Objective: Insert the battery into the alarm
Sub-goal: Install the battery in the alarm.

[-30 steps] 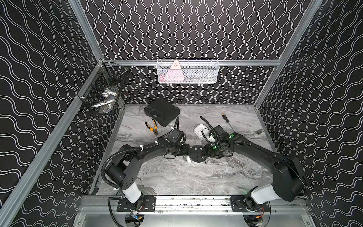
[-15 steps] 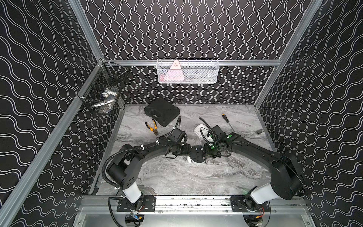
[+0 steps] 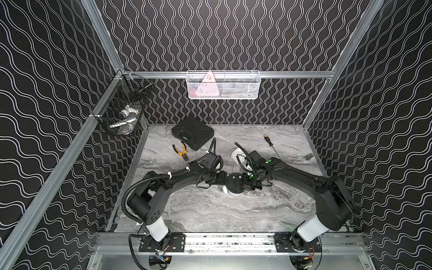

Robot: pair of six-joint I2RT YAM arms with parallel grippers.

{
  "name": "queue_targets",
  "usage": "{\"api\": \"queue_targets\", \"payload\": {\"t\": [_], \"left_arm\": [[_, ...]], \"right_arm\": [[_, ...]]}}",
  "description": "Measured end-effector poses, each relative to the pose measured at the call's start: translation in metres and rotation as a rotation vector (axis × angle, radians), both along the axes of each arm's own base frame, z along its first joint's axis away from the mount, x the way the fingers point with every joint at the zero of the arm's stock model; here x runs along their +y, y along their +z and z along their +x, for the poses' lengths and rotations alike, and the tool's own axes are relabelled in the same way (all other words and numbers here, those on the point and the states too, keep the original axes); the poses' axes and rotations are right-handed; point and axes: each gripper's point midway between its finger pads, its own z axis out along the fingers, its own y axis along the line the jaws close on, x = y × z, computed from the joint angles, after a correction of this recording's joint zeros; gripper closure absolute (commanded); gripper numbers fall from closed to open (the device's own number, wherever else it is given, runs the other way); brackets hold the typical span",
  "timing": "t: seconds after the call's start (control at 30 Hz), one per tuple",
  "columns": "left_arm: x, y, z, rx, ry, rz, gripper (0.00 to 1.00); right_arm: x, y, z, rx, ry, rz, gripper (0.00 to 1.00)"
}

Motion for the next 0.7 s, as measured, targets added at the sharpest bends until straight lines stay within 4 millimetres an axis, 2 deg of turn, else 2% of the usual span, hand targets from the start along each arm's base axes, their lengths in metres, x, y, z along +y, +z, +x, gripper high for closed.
{"api": "queue_targets", "payload": {"t": [0.3, 0.53, 0.7], "left_arm": [[-0.001, 0.000, 0.001, -0.006, -0.007, -0.001, 0.44], [0.000, 0.002, 0.003, -0.011, 0.000, 0.016, 0.43], [0.009, 0.007, -0.001, -0.003, 0.019, 0.052, 0.37]], "right_arm": [[-0.003, -0.005, 0.004, 0.015, -0.012, 0.002, 0.98], [-0.002, -0.002, 0.007, -0.005, -0.009, 0.010, 0.98], [-0.004, -0.002, 0.007, -0.019, -0.003, 0.005, 0.98]]}}
